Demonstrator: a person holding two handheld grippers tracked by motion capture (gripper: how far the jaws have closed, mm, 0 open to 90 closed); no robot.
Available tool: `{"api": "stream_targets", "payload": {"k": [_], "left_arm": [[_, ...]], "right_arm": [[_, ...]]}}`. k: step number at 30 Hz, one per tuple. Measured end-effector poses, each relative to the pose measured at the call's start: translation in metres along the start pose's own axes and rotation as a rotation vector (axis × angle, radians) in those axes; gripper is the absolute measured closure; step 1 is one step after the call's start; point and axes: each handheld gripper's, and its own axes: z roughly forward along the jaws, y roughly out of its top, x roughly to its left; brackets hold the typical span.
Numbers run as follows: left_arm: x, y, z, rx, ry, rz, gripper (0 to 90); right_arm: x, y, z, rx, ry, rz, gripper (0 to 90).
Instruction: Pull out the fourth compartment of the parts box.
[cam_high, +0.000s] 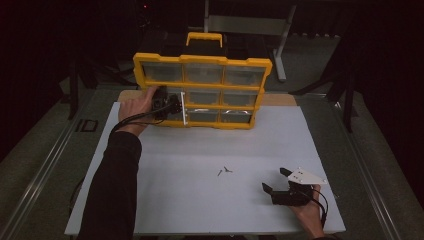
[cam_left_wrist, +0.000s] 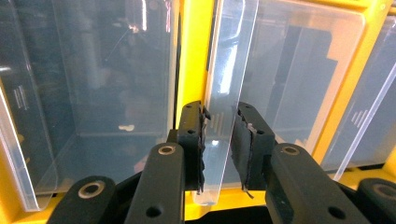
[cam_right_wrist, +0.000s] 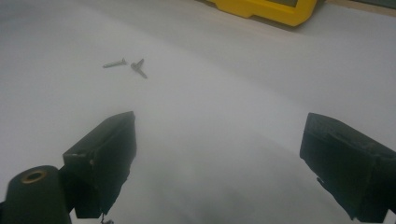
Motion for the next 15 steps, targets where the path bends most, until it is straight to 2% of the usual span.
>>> {"api": "stream_targets", "payload": {"k": [2, 3, 9, 10, 12, 13, 15], "left_arm": [[0.000, 0.000, 0.000, 0.003, 0.001, 0.008, 76.2], [-0.002, 0.001, -0.001, 0.009, 0.015, 0.031, 76.7], [-0.006, 0.000, -0.007, -0.003, 0.019, 0.043, 77.0], [-0.003, -0.002, -0.008, -0.014, -0.001, 0.031, 76.3], [-0.001, -0.003, -0.007, -0.017, -0.004, 0.020, 71.9], [0.002, -0.003, -0.005, -0.020, -0.014, -0.010, 69.6], [0.004, -0.003, -0.003, -0.015, -0.039, -0.018, 69.2]], "right_arm": [[0.000, 0.000, 0.000, 0.000, 0.000, -0.002, 10.8], [0.000, 0.000, 0.000, 0.000, 0.000, -0.001, 10.8], [0.000, 0.000, -0.001, -0.001, -0.001, 0.003, 10.8], [0.000, 0.000, 0.000, 0.001, -0.001, 0.003, 10.8], [0.000, 0.000, 0.000, 0.001, -0.001, 0.004, 10.8], [0.000, 0.000, 0.001, 0.003, 0.001, -0.001, 10.8], [0.000, 0.000, 0.001, 0.003, 0.003, -0.002, 10.8]]}}
